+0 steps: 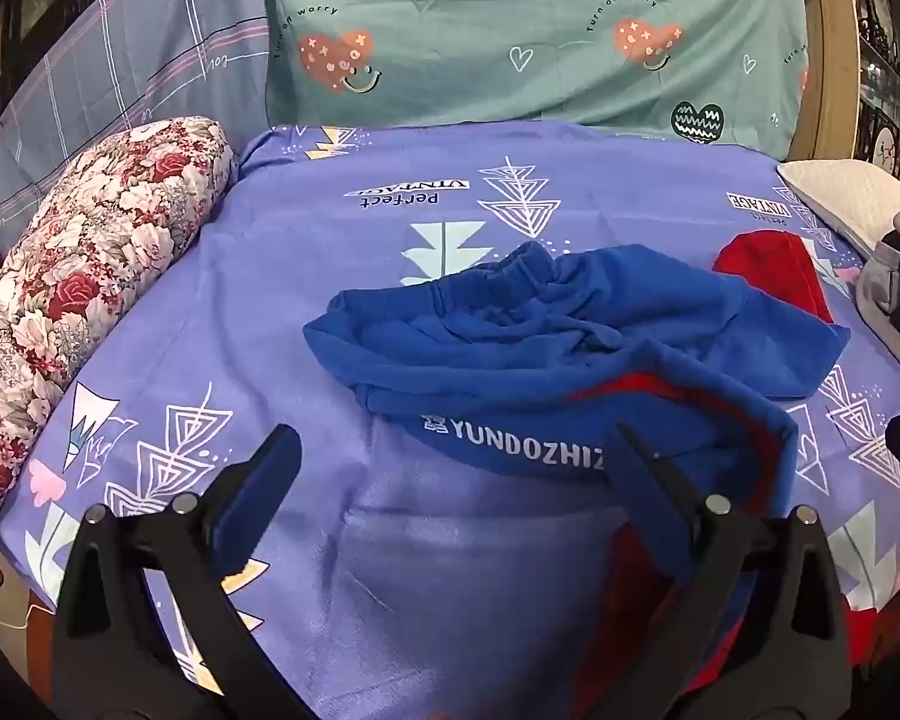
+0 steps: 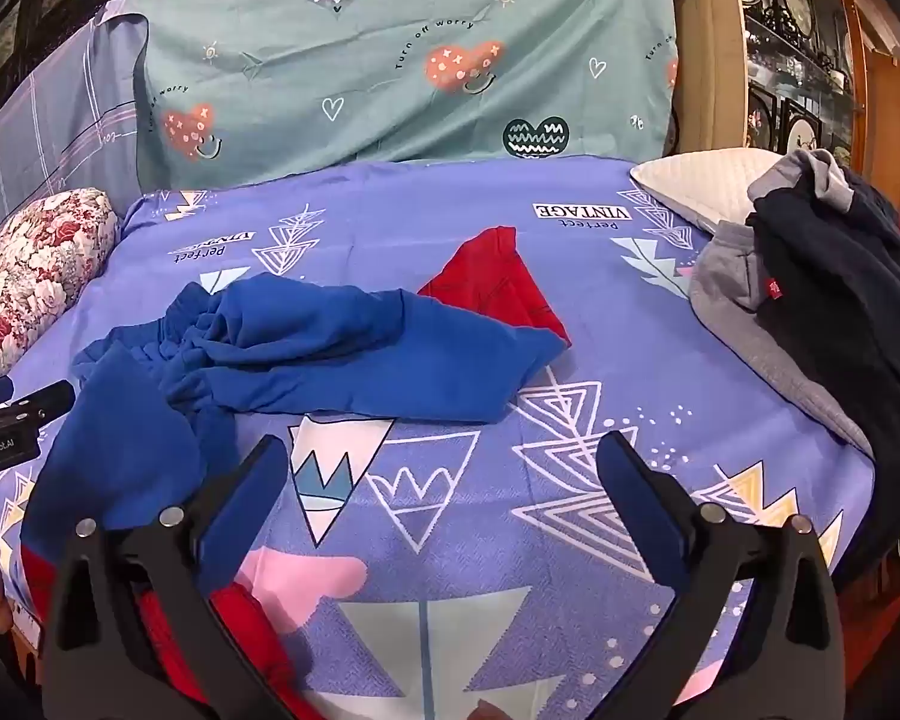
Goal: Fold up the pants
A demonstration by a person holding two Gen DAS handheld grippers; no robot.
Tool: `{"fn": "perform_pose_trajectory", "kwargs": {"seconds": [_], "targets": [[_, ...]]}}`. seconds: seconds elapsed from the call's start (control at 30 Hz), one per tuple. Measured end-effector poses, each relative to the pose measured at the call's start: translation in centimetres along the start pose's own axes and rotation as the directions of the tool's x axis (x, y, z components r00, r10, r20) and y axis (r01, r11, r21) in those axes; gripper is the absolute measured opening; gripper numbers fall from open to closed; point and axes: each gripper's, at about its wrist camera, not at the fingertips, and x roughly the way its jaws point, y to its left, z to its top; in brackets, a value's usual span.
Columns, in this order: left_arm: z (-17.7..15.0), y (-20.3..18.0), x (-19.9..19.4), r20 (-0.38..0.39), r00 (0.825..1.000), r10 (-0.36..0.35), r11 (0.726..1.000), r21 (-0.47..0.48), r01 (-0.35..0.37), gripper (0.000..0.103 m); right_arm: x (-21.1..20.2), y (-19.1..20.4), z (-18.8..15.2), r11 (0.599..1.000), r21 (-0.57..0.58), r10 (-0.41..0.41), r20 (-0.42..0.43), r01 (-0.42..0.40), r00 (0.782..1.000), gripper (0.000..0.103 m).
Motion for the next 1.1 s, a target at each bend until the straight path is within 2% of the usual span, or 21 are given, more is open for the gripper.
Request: {"fn": "perform_pose_trajectory", "kwargs": {"seconds": [1.1], "targets": [[0.18, -0.06, -0.29, 0.001, 1.000, -0.005, 1.000, 0.002, 0.005, 0.101, 0.05, 0.79, -0.22, 0.999, -0.029, 0.029, -0.008, -0.029, 1.000, 0.102]]}}
